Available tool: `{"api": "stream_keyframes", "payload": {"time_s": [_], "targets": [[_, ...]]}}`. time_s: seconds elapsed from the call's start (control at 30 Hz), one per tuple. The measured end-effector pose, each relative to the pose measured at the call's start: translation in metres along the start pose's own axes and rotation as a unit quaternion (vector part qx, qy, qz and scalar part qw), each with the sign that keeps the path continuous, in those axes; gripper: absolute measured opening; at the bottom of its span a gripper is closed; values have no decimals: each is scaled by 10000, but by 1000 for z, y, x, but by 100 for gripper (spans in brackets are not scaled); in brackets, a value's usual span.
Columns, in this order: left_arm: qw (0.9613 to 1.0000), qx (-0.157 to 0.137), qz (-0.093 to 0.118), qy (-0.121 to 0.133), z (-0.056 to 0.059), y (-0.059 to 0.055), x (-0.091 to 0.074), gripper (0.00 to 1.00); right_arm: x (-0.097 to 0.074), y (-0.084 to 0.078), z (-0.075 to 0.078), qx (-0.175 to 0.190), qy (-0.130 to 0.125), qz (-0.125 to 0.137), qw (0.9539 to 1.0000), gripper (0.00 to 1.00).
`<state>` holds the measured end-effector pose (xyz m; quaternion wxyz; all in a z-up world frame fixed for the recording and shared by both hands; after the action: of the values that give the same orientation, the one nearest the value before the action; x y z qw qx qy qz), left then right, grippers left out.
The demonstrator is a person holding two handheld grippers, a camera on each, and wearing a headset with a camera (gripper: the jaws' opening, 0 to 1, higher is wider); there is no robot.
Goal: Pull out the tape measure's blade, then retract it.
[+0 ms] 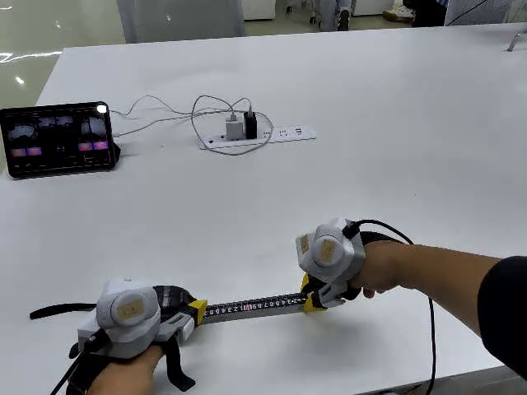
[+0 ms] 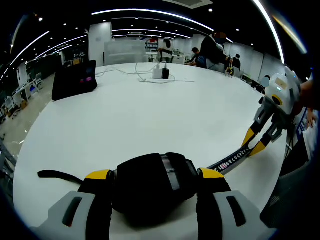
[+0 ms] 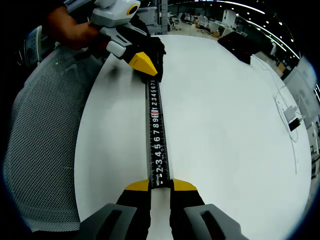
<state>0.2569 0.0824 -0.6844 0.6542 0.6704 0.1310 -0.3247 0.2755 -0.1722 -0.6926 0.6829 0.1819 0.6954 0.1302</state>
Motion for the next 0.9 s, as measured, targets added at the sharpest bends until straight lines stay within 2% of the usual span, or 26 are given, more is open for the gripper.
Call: {"api": "stream_keyframes", "payload": {"time_s": [0.43,0.9], "targets": [[10000,4,-13,1,0,0,0,64,3,4,3,56,83,12,9999,10],[10000,-1,-9,-2,0,0,1,64,5,10,2,-30,64,-41,10000,10]]}}
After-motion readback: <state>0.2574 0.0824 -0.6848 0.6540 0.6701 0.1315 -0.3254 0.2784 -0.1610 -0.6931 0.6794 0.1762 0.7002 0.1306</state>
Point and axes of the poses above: the centre of the closed fingertips' face, and the gripper's own axes: x roughly forward along the fingers, z roughly to its right, y roughly out of its top, the point moved 7 cm from there along -x, roughly backward along the fingers, and after that the axes turned 2 degrees about z, right-handed, at the moved point
